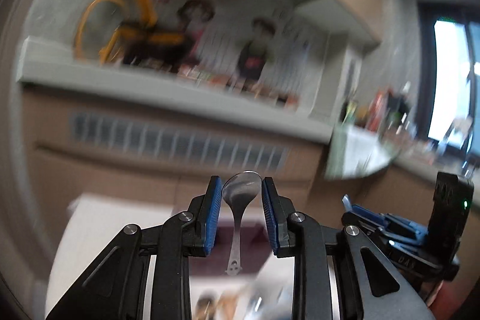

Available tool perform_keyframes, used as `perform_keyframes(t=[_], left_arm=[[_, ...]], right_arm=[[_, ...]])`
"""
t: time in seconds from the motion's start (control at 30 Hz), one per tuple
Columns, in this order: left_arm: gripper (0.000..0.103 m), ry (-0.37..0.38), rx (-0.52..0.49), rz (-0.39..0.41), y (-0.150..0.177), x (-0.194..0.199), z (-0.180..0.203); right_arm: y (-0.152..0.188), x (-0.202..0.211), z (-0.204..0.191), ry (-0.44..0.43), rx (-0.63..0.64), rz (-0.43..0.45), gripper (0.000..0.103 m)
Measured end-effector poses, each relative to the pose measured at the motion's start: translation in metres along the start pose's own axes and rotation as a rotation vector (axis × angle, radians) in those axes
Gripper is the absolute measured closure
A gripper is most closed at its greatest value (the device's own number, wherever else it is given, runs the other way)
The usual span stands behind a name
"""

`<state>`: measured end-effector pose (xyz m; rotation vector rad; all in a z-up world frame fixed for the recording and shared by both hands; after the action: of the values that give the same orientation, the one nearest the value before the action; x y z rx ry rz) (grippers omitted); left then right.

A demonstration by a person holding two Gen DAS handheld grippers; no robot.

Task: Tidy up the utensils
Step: 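Carry both utensils to the purple caddy and drop them in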

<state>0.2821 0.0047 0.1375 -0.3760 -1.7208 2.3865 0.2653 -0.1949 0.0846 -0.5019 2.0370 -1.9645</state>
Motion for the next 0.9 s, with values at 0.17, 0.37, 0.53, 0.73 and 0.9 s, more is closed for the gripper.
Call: perform_keyframes(t=[0.17,0.37,0.53,0.73,0.9], left_arm=[[0.075,-0.021,0.002,0.055,-0.003,-0.069,-0.019],[0.075,-0.095,0.081,-0.082,0.059,-0.108,-0.066],[0.075,-0.109,0.113,-0.174,0.101,-0.118,-0.083],[0.072,-0.065,0.153,-0.273,0.130,-0.107,-0.085],[0.064,-0.133,0.090,-0.216,0.115,-0.050,-0.095]], right_arm=[[-0.054,-0.050,0.002,-0.007,0.048,0.157,0.074],[-0.007,-0.128,0.020,0.048,-0.004,0.083,0.074],[0.029,-0.160,0.035,0.062,-0.073,0.017,0.074],[0.073,-0.154,0.041,0.038,-0.116,-0.152,0.072],[0.070,-0.098,0.045,0.082,-0.056,-0.144,0.072]])
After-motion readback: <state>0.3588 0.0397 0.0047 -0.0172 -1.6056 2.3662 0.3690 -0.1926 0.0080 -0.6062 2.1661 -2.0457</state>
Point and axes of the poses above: each gripper's, at about its wrist camera, not at the fingertips, and x roughly against the way its jaws point, z to its right, y to its underside, the point moved 9 cm from there along -x, roughly the way its jaws point, and after that the axes turned 15 degrees about z, right-handed, at the moved point
